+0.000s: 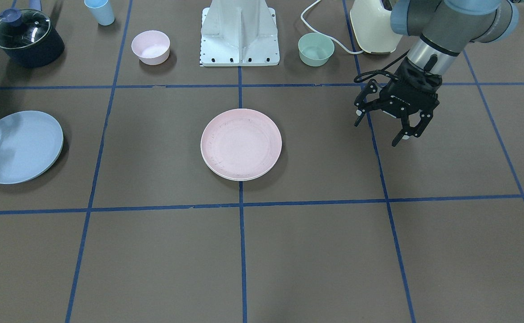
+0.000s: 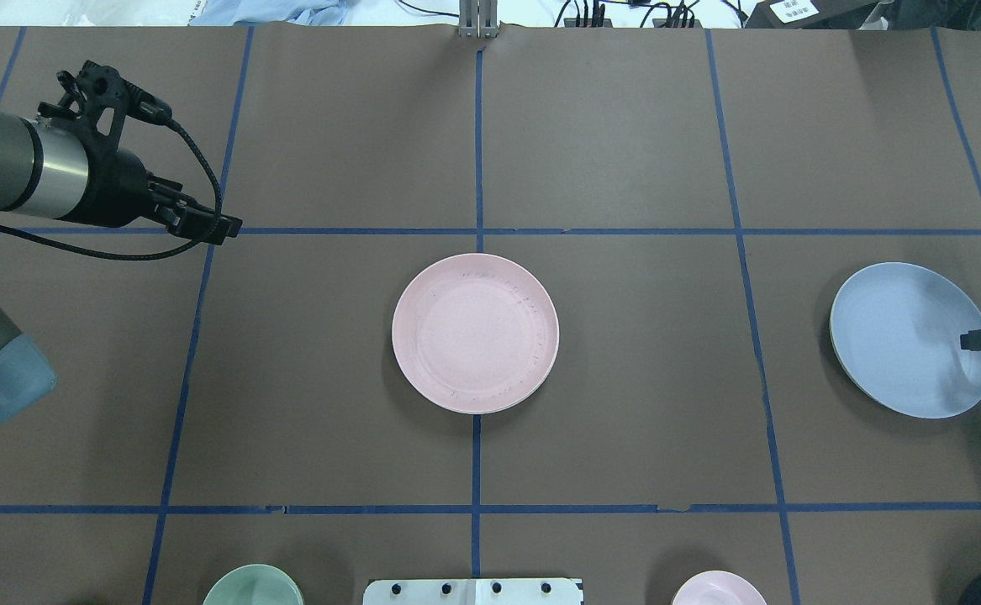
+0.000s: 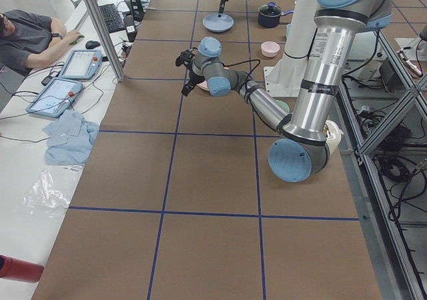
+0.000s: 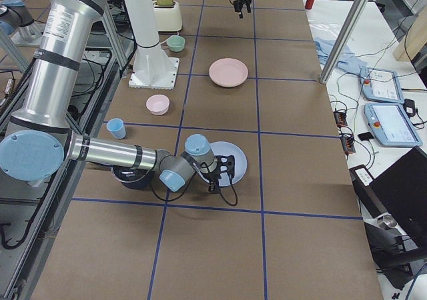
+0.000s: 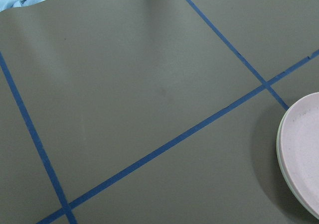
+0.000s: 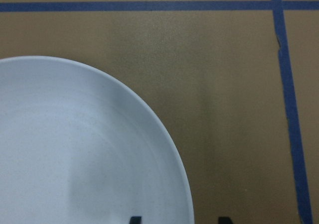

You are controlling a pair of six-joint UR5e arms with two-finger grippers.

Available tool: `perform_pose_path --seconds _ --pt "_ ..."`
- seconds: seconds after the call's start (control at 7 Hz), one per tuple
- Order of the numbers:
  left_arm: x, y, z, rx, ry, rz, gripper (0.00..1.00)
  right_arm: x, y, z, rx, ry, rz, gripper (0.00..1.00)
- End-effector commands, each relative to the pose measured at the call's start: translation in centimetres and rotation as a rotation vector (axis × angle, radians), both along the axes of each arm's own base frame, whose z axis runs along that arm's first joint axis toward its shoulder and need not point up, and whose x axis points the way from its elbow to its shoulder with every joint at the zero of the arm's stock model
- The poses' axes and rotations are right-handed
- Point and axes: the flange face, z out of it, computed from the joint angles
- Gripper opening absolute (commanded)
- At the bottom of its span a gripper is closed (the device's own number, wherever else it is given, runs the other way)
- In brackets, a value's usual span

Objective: Stack three plates with pink and blue
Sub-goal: 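Reach the right gripper to the light blue plate rim and grasp it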

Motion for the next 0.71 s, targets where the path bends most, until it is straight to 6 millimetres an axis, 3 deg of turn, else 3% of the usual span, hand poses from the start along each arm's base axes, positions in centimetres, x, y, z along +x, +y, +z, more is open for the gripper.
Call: perform_pose_path --seconds 0.0,0.14,0.43,0.57 --pt "0.1 0.0 -0.1 0.001 0.003 0.0 1.0 -0.8 -0.7 -0.6 -0.03 -0.028 0.041 0.0" --pt "0.2 0.1 -0.1 -0.016 0.01 -0.007 1.0 -1.1 -1.4 -1.6 -0.026 -0.047 0.054 0.0" --pt "0.2 0.0 0.0 -0.017 0.007 -0.006 1.0 -2.5 -4.5 -6.8 0.0 -0.154 0.054 0.0" --pt "0.2 0.1 -0.1 -0.015 0.009 -0.006 1.0 -2.8 -7.0 -10.4 -0.03 -0.244 0.067 0.0"
